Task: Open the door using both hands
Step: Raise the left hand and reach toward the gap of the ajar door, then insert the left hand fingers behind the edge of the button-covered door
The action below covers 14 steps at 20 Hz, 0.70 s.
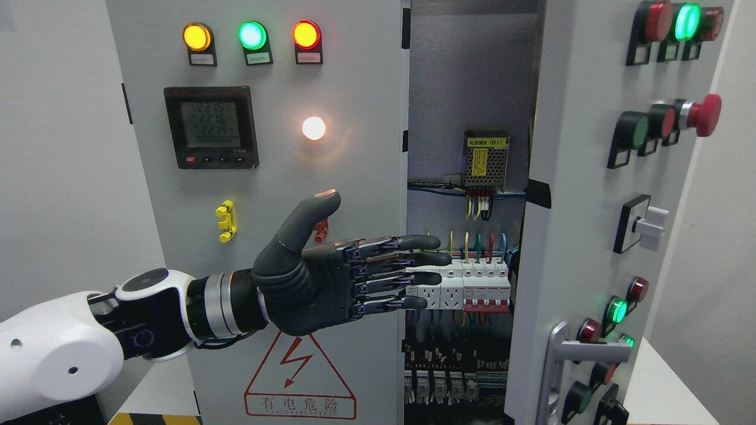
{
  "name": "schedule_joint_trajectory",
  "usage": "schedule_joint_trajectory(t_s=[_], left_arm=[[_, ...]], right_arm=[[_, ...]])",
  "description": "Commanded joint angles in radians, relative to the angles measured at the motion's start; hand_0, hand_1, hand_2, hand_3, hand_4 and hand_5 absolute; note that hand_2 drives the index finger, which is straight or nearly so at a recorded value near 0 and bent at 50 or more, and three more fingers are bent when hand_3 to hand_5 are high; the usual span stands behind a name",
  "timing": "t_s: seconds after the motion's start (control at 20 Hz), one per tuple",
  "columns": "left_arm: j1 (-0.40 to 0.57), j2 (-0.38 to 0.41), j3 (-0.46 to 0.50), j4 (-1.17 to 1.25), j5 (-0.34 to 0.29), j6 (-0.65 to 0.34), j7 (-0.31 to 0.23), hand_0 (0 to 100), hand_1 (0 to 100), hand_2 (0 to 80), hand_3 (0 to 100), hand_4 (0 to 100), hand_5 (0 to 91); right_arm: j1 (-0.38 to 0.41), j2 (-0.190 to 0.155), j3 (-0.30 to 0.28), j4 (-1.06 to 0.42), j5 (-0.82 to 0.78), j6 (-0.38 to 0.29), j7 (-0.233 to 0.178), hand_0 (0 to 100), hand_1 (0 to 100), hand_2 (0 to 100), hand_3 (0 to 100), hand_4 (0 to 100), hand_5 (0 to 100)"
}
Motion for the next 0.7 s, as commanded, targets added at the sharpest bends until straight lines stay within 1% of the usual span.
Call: schedule_joint_trajectory(t_s=[0.0,0.15,0.25,0.45,0.5,0.65], left_arm=[[-0.015,-0.139,0.006,0.027,0.02,-0.003,0.009,0,0,0.0,0,0,0.0],[-0.015,-0.165,0.034,0.029,0.054,-0.002,0.009,0,0,0.0,0,0,0.0],[-0.015,-0.185,0.054,0.029,0.06,-0.002,0.01,0,0,0.0,0,0,0.0],[-0.014,-0.212,0.063,0.029,0.071,-0.002,0.01,0,0,0.0,0,0,0.0],[-0.012,-0.22,0.071,0.029,0.071,-0.002,0.015,0,0,0.0,0,0,0.0],[-0.006,-0.243,0.089,0.029,0.068,-0.002,0.059,0,0,0.0,0,0,0.0]], right_arm=[[0.0,0.0,0.0,0.0,0.012,0.001,0.0,38,0,0,0,0,0],[0.0,0.0,0.0,0.0,0.012,0.001,0.0,38,0,0,0,0,0],[0.0,0.0,0.0,0.0,0.012,0.001,0.0,38,0,0,0,0,0],[0.0,0.0,0.0,0.0,0.012,0.001,0.0,38,0,0,0,0,0],[0.0,0.0,0.0,0.0,0.011,0.001,0.0,38,0,0,0,0,0],[0.0,0.0,0.0,0.0,0.012,0.001,0.0,38,0,0,0,0,0]])
